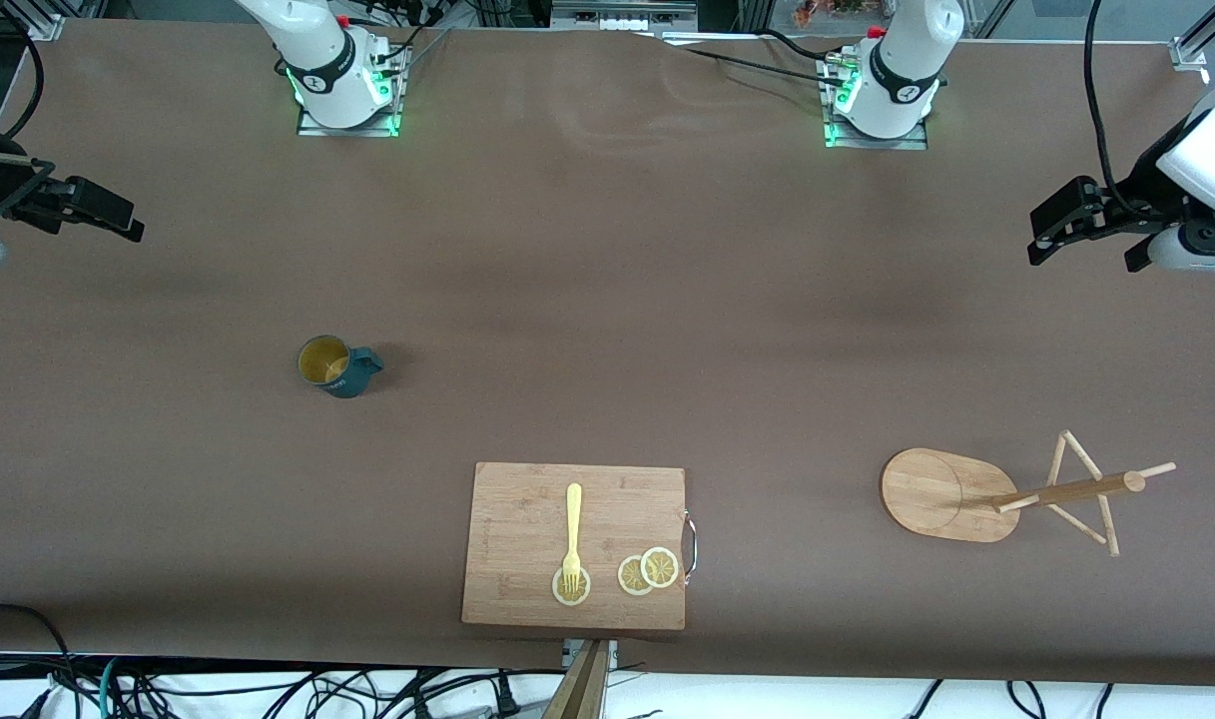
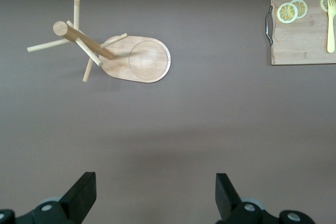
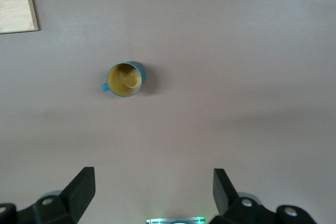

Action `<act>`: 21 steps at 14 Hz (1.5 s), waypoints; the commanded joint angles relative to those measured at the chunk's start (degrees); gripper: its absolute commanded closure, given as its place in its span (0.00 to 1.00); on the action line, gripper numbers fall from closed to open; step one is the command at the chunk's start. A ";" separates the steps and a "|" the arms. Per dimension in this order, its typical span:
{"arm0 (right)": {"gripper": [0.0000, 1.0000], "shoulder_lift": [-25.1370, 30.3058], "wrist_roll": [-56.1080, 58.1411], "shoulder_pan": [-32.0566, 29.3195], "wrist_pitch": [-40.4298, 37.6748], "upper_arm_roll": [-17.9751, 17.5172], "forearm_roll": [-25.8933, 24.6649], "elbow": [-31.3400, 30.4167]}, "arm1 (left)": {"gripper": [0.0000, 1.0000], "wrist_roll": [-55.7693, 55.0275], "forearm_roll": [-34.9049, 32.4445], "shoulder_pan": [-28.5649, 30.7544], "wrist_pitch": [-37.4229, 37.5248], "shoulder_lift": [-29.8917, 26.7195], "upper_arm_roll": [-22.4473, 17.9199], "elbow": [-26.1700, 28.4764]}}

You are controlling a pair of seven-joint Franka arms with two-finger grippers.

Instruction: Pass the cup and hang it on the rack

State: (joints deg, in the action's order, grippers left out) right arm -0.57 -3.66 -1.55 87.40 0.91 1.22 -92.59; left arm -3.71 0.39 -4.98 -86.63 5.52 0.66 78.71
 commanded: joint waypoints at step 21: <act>0.00 -2.86 0.93 -1.08 -4.61 -0.30 -1.58 2.93 | 0.00 0.19 -0.04 -0.38 1.47 2.22 1.18 -3.83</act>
State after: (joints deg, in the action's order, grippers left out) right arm -1.84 -3.55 -2.16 82.68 1.08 -0.40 -92.03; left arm -3.71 0.39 -5.19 -86.46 7.08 1.71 76.78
